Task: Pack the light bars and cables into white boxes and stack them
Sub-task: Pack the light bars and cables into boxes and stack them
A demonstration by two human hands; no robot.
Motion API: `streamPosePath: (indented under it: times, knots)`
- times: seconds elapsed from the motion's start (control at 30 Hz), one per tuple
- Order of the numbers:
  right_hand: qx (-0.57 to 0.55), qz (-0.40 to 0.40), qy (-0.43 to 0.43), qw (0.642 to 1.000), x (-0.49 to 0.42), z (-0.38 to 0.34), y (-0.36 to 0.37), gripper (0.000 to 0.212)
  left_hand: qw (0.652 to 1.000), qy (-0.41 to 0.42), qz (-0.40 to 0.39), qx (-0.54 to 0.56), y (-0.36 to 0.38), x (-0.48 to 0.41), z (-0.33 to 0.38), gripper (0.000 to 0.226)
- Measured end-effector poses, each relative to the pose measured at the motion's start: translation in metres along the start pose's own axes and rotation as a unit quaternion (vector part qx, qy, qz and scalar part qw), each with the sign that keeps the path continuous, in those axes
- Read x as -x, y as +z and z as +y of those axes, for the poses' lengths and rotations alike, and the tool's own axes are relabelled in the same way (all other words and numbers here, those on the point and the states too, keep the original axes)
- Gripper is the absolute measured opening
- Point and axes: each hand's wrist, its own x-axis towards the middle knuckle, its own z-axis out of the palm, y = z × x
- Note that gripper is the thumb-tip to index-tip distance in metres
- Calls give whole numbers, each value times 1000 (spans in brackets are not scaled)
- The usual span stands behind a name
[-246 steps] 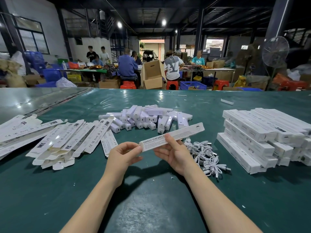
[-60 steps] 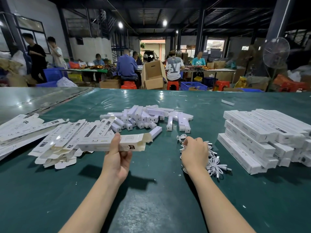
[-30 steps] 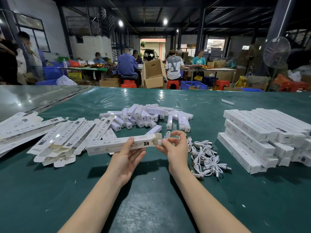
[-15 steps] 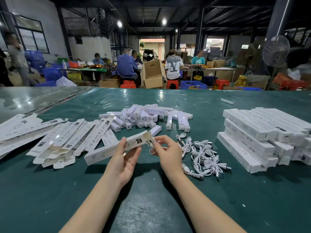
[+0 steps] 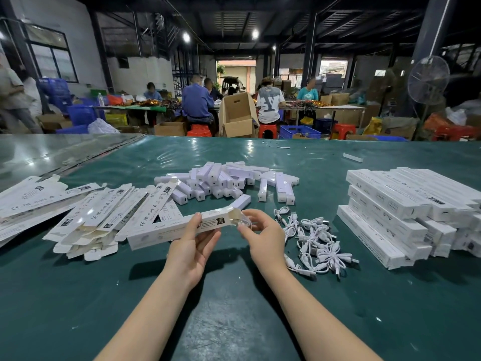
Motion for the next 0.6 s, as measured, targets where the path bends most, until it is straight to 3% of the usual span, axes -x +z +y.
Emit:
streamPosePath:
  times: [0.13,0.37,0.47,0.6]
  knots:
    - [-180,8,71,981,-3,-3,-4,28,1000,13,14,8,-2,-1,3,10]
    - [-365,24,135,921,-7,-7,-5,20,1000,5,18,2,-1,1,-1,11]
    - [-369,23,138,919,-8,-5,-2,22,1000,-2,13,-1,3,4,-4,11]
    - [-249,27,108,962,-6,1,0,22,998,-31,30,45,13,10,-9,11]
